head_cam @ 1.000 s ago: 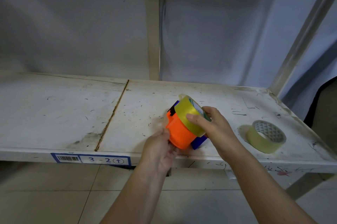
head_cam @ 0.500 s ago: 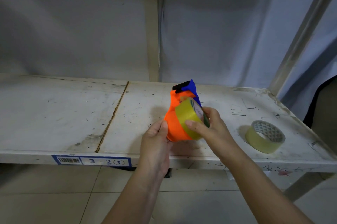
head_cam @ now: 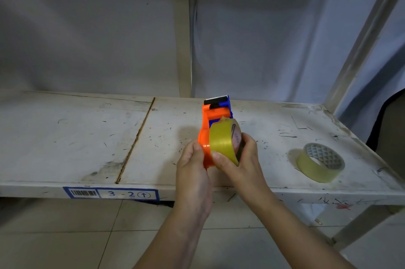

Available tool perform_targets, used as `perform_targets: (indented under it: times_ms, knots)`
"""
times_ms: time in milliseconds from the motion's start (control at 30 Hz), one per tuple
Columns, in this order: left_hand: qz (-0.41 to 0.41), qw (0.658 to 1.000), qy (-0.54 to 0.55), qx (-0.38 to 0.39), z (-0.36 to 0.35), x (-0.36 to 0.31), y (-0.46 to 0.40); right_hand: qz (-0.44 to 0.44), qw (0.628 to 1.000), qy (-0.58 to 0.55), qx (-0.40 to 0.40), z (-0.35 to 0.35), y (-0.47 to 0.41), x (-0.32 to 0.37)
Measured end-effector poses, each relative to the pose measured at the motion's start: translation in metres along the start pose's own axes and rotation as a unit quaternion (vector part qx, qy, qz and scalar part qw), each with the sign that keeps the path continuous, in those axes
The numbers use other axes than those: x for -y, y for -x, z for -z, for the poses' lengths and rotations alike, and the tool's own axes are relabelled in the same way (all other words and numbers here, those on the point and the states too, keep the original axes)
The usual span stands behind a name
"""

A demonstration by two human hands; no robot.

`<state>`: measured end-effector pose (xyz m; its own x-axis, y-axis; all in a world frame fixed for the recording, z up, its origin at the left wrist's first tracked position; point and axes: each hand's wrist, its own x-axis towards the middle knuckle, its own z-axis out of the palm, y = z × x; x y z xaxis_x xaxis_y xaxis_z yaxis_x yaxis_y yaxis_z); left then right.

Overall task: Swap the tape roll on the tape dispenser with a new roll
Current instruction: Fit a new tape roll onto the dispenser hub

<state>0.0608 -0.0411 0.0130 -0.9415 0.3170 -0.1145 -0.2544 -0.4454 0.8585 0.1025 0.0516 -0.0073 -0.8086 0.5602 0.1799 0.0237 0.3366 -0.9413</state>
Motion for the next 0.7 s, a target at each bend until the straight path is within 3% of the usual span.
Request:
perform_targets:
  times_ms: [167,333,533,700]
  knots:
    - [0.006,0.998,-0.018,0.063,-0.001,0.002,0.009,-0.036,0.992,-0.105,0.062,-0.004,0.002,0.001]
    - [0.034,0.994,-0.001,0.102,0.002,-0.001,0.005,-0.063,0.984,-0.167,0.027,-0.008,0.001,0.003]
    - [0.042,0.989,0.009,0.141,0.011,-0.005,0.000,-0.044,0.996,-0.064,0.038,-0.007,-0.002,0.002]
    - [0.031,0.985,-0.084,0.148,0.018,-0.012,-0.005,-0.044,0.996,0.040,0.069,0.003,-0.004,0.003]
